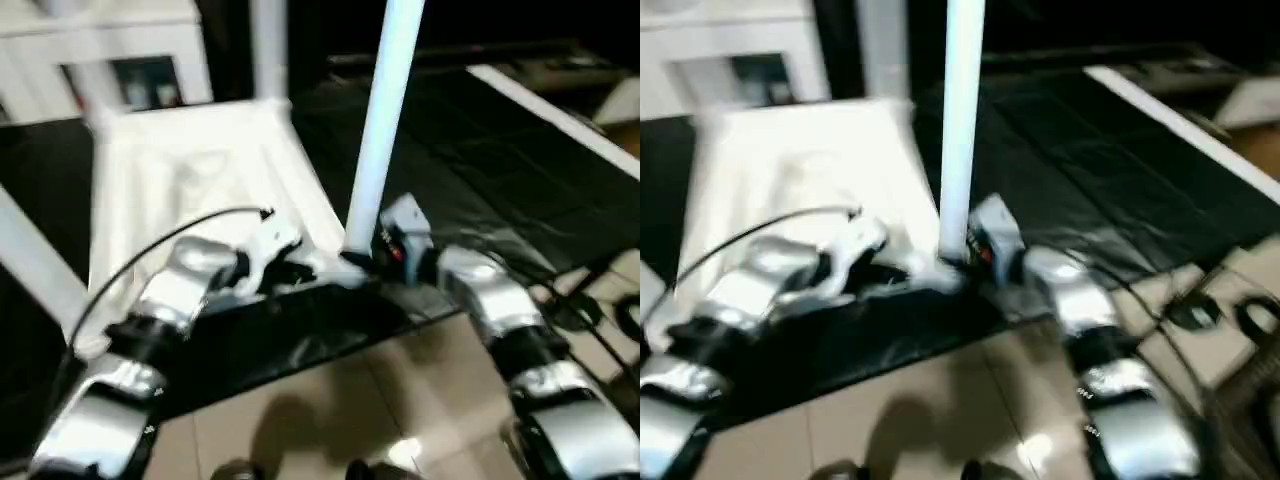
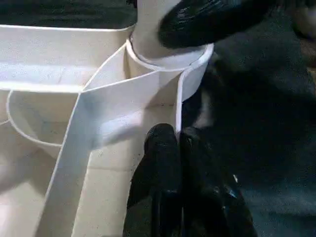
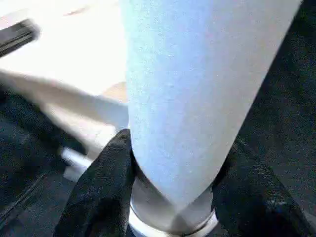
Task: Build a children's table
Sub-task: Rotate leg to tighten
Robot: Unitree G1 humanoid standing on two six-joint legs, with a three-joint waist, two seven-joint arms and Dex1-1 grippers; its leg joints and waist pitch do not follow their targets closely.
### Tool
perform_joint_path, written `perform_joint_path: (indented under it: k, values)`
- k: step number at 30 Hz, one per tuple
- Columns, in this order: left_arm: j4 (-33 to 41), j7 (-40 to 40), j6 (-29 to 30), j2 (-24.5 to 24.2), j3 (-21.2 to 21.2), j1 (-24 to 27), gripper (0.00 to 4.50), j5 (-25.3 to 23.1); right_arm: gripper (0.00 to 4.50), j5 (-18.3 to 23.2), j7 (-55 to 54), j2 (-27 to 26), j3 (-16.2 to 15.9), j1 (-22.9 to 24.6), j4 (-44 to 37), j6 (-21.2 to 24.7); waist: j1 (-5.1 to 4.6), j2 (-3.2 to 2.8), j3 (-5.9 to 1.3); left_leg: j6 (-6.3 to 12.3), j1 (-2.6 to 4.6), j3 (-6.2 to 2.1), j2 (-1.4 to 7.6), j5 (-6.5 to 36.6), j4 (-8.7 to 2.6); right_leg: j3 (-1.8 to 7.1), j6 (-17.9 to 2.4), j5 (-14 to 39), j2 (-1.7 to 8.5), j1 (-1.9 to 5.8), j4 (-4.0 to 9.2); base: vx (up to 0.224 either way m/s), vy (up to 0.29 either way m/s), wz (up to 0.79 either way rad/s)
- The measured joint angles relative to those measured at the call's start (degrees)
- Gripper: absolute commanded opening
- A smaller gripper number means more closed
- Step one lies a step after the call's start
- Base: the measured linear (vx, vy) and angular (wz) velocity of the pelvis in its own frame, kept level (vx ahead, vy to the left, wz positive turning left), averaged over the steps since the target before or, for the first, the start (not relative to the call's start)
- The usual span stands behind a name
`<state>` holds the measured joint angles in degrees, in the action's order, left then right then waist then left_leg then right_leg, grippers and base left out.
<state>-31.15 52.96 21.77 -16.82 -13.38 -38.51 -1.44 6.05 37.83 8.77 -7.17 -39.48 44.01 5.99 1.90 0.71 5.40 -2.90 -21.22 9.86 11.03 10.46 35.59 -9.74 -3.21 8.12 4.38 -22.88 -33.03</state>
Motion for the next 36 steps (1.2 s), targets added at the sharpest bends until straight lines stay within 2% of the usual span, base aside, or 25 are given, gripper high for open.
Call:
perform_joint_path:
  k: [5,10,11,13,15,16,17,20,23,27,28,30,32,34,36]
  values:
    - [0.6,-5.9,2.3,1.9,1.8,-0.4,0.00,-0.1,1.95,-1.5,-11.4,-4.5,1.5,-2.9,2.7,0.1,-0.01,0.00,0.00,-0.01,-0.19,0.02,-0.02,0.1,-0.31,0.08,-0.2,-0.6,-0.01,-0.44,-0.17,0.011,-0.004,0.01]
    - [0.6,-6.5,1.5,2.2,1.7,-0.7,0.00,-0.6,1.95,-2.0,-13.8,-5.4,2.0,-3.3,2.7,0.1,0.29,-0.01,-0.01,0.11,-0.22,0.06,-0.03,0.0,-0.76,0.08,-0.6,-0.5,-0.06,-0.61,-0.17,0.000,0.000,0.00]
    - [0.6,-6.5,1.3,2.2,1.6,-0.7,0.00,-0.6,2.51,-2.0,-13.7,-5.3,2.2,-3.0,2.3,0.3,0.38,-0.01,-0.01,0.11,-0.22,0.07,-0.03,0.0,-0.77,0.08,-0.6,-0.5,-0.06,-0.61,-0.16,0.000,0.000,0.00]
    - [0.4,-6.5,0.7,2.2,1.2,-0.8,0.00,-0.7,2.65,-2.1,-13.5,-5.1,2.2,-2.5,1.4,0.6,0.59,-0.01,-0.01,0.11,-0.22,0.09,-0.03,0.1,-0.77,0.09,-0.6,-0.5,-0.05,-0.62,-0.15,0.000,0.000,0.00]
    - [-0.3,-6.2,-0.4,1.9,0.9,-0.9,0.00,-0.8,2.71,-2.1,-13.2,-4.5,2.2,-0.8,-0.6,0.4,0.92,-0.02,-0.01,0.09,-0.21,0.10,-0.03,0.1,-0.76,0.10,-0.6,-0.5,-0.05,-0.62,-0.15,0.000,0.000,0.00]
    - [-0.8,-5.6,-1.3,1.7,0.5,-1.0,0.00,-0.8,3.00,-2.0,-12.1,-3.9,2.2,0.5,-2.1,0.3,1.23,-0.02,0.00,0.07,-0.18,0.11,-0.03,0.1,-0.76,0.12,-0.6,-0.5,-0.05,-0.61,-0.16,0.000,0.000,0.00]
    - [-1.4,-5.1,-2.6,1.6,0.2,-1.1,0.00,-0.9,3.08,-1.9,-11.3,-3.1,2.2,1.6,-3.9,0.7,1.49,-0.02,0.00,0.05,-0.18,0.11,-0.03,0.1,-0.75,0.12,-0.6,-0.5,-0.05,-0.59,-0.16,0.000,0.000,0.00]
    - [-3.8,-3.5,-6.0,0.9,-0.2,-1.6,0.00,-1.1,3.15,0.0,-6.9,-0.5,2.1,6.3,-11.9,2.9,2.02,-0.03,-0.01,0.00,-0.05,0.12,-0.05,0.1,-0.75,0.18,-0.6,-0.5,-0.05,-0.48,-0.16,0.000,0.000,0.00]
    - [-5.8,-3.1,-8.2,0.0,-0.4,-2.3,0.00,-1.6,3.53,1.2,-3.0,2.3,1.7,9.9,-18.4,4.4,2.31,-0.04,-0.01,-0.13,0.00,0.12,-0.05,0.1,-0.71,0.19,-0.3,-0.5,-0.06,-0.44,-0.13,0.000,0.000,0.00]
    - [-8.4,-2.3,-11.5,0.1,-0.5,-2.9,0.00,-1.7,3.66,3.2,1.0,6.8,1.6,16.1,-27.5,6.1,3.06,-0.11,-0.06,-0.19,0.12,0.12,-0.05,0.1,-0.69,0.19,-0.2,-0.4,-0.07,-0.31,-0.08,0.000,0.000,0.00]
    - [-9.5,-2.1,-12.9,0.1,-0.6,-3.0,0.00,-1.7,3.96,3.7,1.9,8.6,2.0,18.8,-30.9,6.3,3.22,-0.21,-0.12,-0.19,0.13,0.12,-0.05,0.1,-0.70,0.19,-0.1,-0.4,-0.07,-0.26,-0.04,0.000,0.000,0.00]
    - [-10.9,-2.2,-14.6,0.0,-0.4,-3.1,0.44,-1.7,3.97,4.9,2.4,9.8,3.1,21.4,-34.7,7.2,3.25,-0.43,-0.26,-0.19,0.14,0.12,-0.07,0.1,-0.69,0.19,-0.1,-0.4,-0.06,-0.23,-0.01,0.000,0.000,0.00]
    - [-11.9,-2.2,-16.2,0.1,0.2,-3.2,0.58,-1.4,4.31,5.4,2.4,10.0,4.1,23.3,-38.3,7.9,3.20,-0.69,-0.41,-0.19,0.18,0.12,-0.08,0.1,-0.67,0.19,-0.1,-0.5,-0.06,-0.21,-0.01,0.000,0.000,0.00]
    - [-11.2,-1.9,-17.8,0.4,0.8,-3.9,0.65,-0.4,4.39,5.3,1.0,9.8,4.6,24.5,-41.2,8.4,3.21,-0.85,-0.53,-0.15,0.23,0.12,-0.07,0.1,-0.67,0.15,-0.1,-0.4,-0.06,-0.16,-0.01,0.000,0.000,0.00]
    - [-8.8,-1.9,-18.2,0.4,1.9,-3.9,0.95,0.8,4.48,5.3,-2.0,8.4,5.4,26.7,-44.4,9.8,3.23,-0.90,-0.65,-0.15,0.34,0.10,-0.06,0.1,-0.68,0.11,-0.1,-0.4,-0.06,-0.04,0.00,0.000,0.000,0.00]
